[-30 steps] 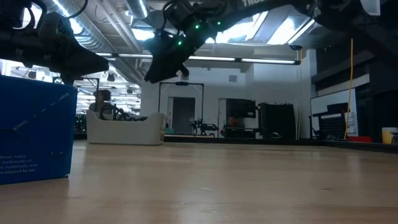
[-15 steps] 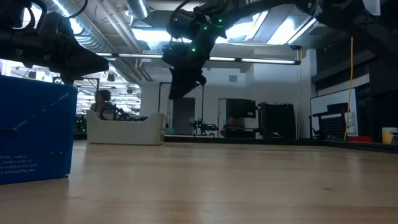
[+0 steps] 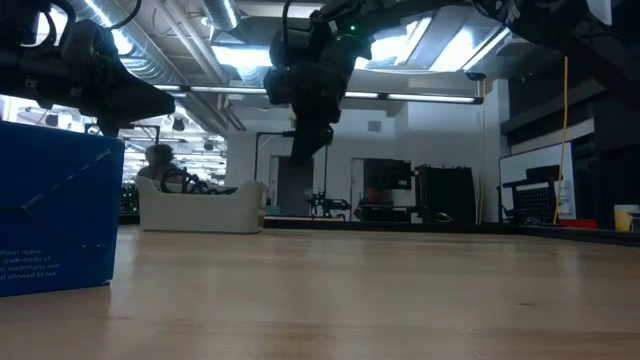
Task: Pick and place USB-C Cables
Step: Return to Home Position
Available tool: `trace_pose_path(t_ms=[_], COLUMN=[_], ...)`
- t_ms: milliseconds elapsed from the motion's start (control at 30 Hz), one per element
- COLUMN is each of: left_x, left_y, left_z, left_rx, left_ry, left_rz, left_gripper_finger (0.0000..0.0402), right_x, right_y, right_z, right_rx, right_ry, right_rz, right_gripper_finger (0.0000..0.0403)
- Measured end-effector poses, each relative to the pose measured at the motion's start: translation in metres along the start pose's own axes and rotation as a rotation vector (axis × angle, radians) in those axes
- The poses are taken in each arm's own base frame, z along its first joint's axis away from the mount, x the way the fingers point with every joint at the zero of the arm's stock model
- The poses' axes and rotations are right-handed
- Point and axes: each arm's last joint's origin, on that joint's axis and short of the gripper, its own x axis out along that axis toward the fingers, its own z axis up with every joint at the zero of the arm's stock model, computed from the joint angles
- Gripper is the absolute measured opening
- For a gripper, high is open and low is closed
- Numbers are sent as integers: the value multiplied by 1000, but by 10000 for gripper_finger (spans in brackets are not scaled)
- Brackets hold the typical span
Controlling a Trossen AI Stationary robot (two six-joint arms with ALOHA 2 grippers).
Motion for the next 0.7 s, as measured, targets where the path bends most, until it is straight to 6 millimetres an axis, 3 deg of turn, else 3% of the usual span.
trace_pose_path(t_ms=[200,333,467,700], left_x=[0,0,0,0], left_y=[0,0,0,0], left_z=[0,0,0,0], left_rx=[0,0,0,0], left_ry=[0,-1,0,-1], left_rz=[0,0,0,0], left_gripper_finger=[86,86,86,86], right_x=[11,5,2,-23], right_y=[2,14,22,34], right_z=[-13,-29,-61,-129], right_rx=[109,100,92,173], right_ry=[71,50,14,-153], right_rz=[-9,-101,-120,-145], right_gripper_finger=[140,140,140,140])
